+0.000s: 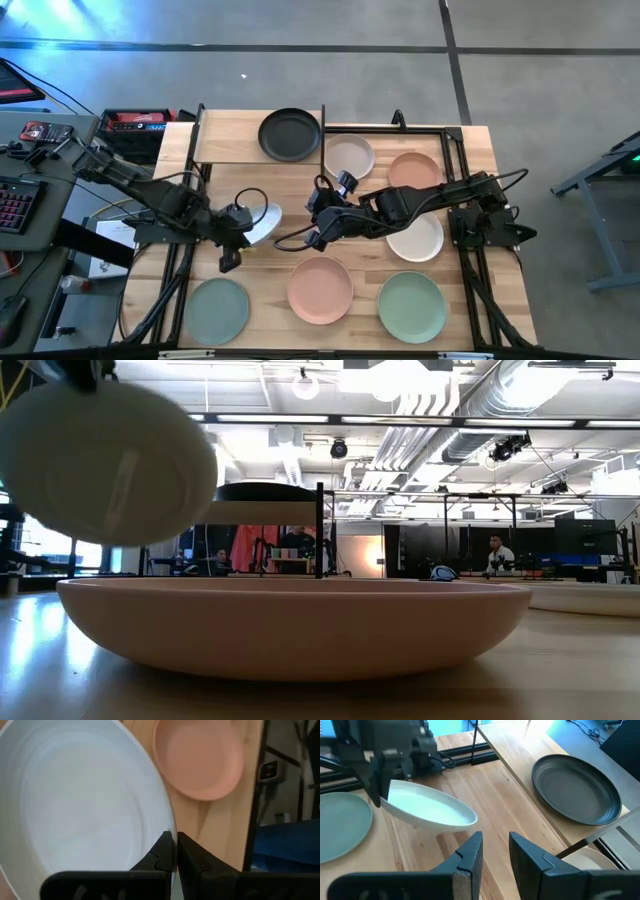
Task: Place and stack plates onto a shelf
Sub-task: Stack the gray plate on top of the black plate on the shelf
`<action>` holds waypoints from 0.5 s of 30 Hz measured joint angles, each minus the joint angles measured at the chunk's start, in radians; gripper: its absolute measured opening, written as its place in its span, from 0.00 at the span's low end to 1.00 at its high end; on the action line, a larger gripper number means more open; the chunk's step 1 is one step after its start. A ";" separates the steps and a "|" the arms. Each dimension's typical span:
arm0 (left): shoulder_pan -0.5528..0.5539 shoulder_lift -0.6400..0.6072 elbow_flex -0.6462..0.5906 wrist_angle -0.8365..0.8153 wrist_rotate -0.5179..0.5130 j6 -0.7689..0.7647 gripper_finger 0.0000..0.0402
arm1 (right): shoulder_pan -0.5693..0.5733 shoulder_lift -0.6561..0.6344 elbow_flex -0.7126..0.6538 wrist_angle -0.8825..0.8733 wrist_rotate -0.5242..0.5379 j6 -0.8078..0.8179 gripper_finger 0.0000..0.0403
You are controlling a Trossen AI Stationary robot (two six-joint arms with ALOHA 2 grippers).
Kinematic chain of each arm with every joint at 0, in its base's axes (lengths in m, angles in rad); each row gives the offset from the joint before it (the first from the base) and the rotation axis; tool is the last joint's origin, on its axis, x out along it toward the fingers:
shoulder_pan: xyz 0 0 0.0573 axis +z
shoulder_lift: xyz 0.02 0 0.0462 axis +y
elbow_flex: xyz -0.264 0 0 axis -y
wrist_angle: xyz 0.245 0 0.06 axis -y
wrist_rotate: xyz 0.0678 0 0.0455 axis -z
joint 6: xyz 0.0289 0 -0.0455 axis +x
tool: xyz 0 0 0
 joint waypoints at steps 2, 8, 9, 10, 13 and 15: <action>-0.001 -0.010 0.028 -0.026 -0.038 0.019 0.00 | -0.004 0.000 0.000 0.000 0.000 0.000 0.20; 0.011 -0.023 0.117 -0.085 -0.179 0.151 0.00 | -0.014 0.000 0.000 0.000 0.037 0.000 0.20; 0.018 -0.023 0.130 -0.092 -0.195 0.179 0.00 | -0.017 0.000 0.000 0.001 0.044 0.000 0.20; 0.027 -0.023 0.141 -0.097 -0.211 0.204 0.00 | -0.020 0.000 0.000 0.003 0.047 0.000 0.20; 0.056 -0.024 0.156 -0.109 -0.248 0.276 0.00 | -0.033 0.000 0.000 0.016 0.047 -0.001 0.20; 0.082 -0.022 0.164 -0.110 -0.270 0.333 0.00 | -0.044 0.000 0.000 0.022 0.050 -0.008 0.20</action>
